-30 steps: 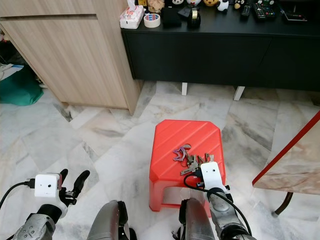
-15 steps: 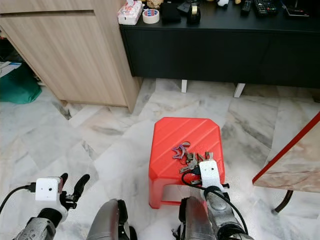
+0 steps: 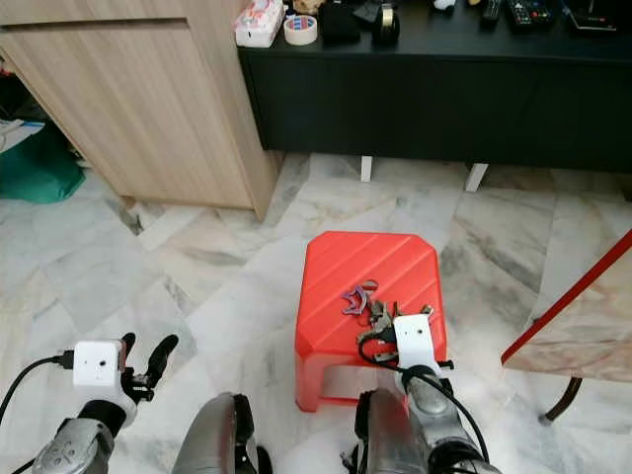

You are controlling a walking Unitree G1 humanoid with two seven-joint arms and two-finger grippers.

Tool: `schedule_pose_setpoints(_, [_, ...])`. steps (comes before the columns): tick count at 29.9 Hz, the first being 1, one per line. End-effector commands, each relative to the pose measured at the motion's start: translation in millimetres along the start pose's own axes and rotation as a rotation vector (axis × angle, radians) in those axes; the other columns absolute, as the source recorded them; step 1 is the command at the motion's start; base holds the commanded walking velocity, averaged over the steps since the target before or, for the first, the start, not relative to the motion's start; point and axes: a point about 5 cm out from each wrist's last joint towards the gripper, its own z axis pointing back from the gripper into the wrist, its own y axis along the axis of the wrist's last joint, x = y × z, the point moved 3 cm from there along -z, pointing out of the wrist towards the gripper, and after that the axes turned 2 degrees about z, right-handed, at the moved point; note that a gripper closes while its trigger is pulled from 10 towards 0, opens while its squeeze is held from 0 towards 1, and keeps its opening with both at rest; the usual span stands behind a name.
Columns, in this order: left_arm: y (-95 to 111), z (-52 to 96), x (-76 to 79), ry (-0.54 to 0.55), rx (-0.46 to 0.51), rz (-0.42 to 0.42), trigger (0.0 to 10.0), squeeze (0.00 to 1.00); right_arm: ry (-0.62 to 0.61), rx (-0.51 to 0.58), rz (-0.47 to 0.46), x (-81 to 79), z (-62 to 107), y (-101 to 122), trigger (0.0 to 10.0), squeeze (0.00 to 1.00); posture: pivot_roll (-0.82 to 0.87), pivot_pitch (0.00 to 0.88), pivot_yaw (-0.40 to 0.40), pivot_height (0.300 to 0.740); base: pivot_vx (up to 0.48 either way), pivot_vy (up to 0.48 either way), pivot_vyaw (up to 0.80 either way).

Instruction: Hang keys on a hook

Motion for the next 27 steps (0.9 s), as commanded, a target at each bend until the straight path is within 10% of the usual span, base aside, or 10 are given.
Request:
schedule_pose_setpoints(1, [-4.6,0.1,-7.9,0.025,-0.015,-0.020,10.0,0.00,0.003,0.026,-0.021,-3.9,0.1,3.5,0.0,0.00,0.13,0.113,0.078,0.603,0.000,0.000,0.00])
schedule_pose_setpoints(18, [-8.7,-15.9,-8.4,0.051,0.004,-0.008,10.0,0.00,-0.068,0.170,-0.118,6.4,2.1,24.0,0.2,0.00,0.10,0.046,0.050,0.603,0.000,0.000,0.00])
schedule_pose_setpoints(19, [-8.5,-17.6,-8.9,0.055,0.009,-0.007,10.0,0.00,-0.092,0.166,-0.132,9.6,2.4,23.1,7.0,0.00,0.09,0.042,0.048,0.603,0.000,0.000,0.00])
schedule_pose_setpoints(20, [-8.5,-17.6,-8.9,0.055,0.009,-0.007,10.0,0.00,-0.092,0.166,-0.132,9.6,2.4,23.1,7.0,0.00,0.09,0.042,0.048,0.603,0.000,0.000,0.00])
schedule_pose_setpoints(21, [-8.4,-18.9,-8.9,0.057,0.012,-0.007,10.0,0.00,-0.112,0.167,-0.148,12.5,2.6,23.2,10.0,0.00,0.09,0.034,0.044,0.603,0.000,0.000,0.00])
schedule_pose_setpoints(27, [-8.6,-24.4,-8.3,0.062,0.023,-0.005,10.0,0.00,-0.209,0.260,-0.284,33.5,2.4,43.2,10.0,0.00,0.08,0.014,0.038,0.603,0.000,0.000,0.00])
